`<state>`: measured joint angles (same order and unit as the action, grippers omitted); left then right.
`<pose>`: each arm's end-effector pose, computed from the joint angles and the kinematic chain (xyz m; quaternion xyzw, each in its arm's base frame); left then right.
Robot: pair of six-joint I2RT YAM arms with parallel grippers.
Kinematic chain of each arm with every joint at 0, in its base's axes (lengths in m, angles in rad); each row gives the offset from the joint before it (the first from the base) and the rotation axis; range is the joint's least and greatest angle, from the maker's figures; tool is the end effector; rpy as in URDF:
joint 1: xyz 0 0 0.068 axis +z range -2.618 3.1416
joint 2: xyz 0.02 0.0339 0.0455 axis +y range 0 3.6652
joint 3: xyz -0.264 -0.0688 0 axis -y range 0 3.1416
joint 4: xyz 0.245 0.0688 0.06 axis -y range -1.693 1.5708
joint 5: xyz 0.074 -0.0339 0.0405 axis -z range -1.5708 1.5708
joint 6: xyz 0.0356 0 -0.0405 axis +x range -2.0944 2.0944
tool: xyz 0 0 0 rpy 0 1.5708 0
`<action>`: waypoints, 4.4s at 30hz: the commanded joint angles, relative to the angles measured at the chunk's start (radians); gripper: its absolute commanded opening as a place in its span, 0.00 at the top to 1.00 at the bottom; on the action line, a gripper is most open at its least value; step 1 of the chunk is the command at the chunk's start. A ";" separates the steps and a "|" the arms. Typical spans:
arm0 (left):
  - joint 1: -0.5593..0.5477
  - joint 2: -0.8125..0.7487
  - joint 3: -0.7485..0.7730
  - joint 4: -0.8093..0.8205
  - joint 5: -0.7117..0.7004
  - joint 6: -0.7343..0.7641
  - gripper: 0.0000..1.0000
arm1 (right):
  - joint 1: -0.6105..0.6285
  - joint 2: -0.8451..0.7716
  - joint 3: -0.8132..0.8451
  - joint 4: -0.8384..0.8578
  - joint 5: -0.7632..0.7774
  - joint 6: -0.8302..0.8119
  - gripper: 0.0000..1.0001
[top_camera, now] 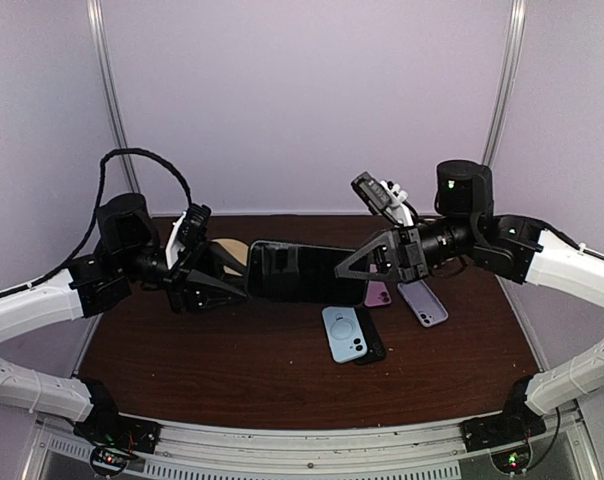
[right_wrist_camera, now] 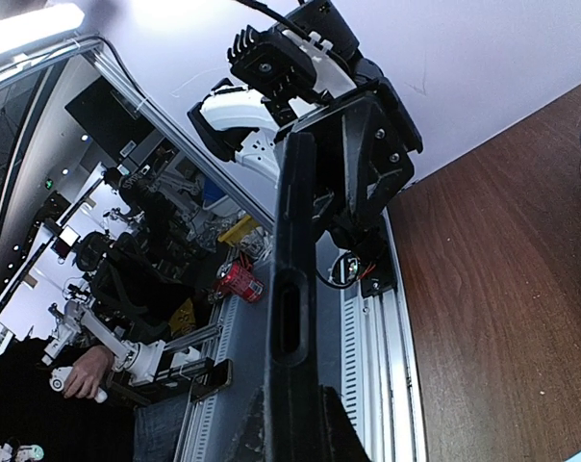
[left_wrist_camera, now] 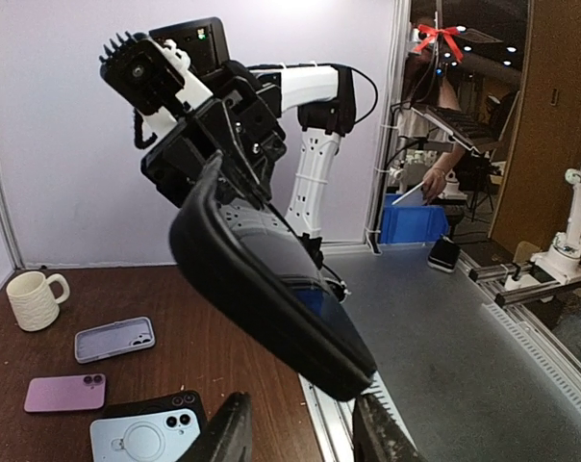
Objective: Take the phone out of the phone case
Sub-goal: Remove the phone from the bottom left corner of the phone case, then remove the phone from the corner of the phone case, then remove the top left corner of the phone from the phone case.
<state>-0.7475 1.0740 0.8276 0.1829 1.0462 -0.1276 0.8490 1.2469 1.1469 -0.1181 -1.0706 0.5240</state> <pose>0.1536 -0.1844 0.3382 0.5182 0.4973 -0.5811 0.3826 0.1580 0.2268 0.3793 -0.4236 0.6103 0.6489 0.1643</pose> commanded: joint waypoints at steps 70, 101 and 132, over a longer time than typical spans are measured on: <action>-0.089 -0.012 -0.009 -0.140 -0.212 0.406 0.80 | 0.170 -0.017 0.025 0.160 -0.026 0.033 1.00; -0.066 -0.182 0.012 -0.468 -0.454 0.741 0.57 | 0.168 -0.090 0.034 -0.366 0.705 -0.624 1.00; -0.150 0.079 0.090 -0.511 -0.266 0.613 0.38 | 0.400 -0.014 -0.101 -0.134 0.899 -1.337 1.00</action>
<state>-0.8623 1.1343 0.8837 -0.3462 0.7601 0.5159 1.2407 1.2316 0.9924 -0.3340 -0.2005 -0.7902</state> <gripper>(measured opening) 0.619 0.083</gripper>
